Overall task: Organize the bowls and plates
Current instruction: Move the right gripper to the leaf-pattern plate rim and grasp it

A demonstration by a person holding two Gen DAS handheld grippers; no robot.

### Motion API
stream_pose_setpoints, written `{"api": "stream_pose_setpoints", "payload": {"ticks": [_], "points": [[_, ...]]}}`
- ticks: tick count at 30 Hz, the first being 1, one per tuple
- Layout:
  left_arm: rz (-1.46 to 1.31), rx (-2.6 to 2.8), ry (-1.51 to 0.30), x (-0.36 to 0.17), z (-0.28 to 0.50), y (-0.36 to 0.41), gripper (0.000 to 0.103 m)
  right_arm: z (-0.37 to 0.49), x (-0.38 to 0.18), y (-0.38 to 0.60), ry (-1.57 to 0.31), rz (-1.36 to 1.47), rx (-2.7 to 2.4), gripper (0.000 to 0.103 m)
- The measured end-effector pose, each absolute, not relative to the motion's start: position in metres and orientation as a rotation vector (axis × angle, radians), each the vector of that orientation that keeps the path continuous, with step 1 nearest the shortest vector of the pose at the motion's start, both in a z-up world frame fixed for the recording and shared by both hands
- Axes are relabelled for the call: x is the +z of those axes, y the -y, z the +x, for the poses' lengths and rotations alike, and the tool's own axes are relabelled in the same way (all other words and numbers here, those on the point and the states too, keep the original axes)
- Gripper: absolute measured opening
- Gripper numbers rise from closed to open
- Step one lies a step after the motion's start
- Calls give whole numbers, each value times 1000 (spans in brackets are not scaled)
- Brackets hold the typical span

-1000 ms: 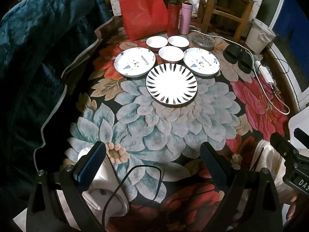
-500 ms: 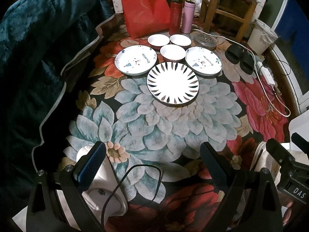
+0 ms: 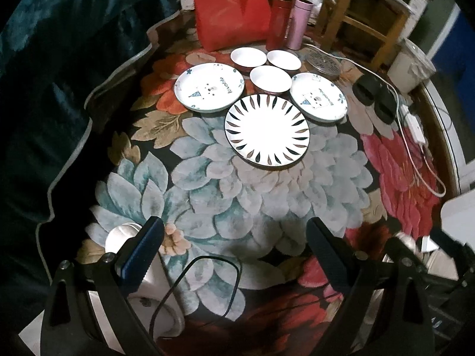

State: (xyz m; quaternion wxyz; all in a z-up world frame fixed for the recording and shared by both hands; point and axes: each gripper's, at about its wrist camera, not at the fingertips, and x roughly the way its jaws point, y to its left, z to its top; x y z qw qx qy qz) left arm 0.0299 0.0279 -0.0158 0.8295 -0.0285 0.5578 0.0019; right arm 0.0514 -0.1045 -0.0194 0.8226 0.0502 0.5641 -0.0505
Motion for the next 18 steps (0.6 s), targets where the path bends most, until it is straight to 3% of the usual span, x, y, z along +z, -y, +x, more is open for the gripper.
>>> {"api": "stream_pose_setpoints", "payload": {"ticks": [18], "points": [[-299, 29, -1301, -100, 118, -57, 97, 164, -77, 121, -1297, 222, -80, 103]]}}
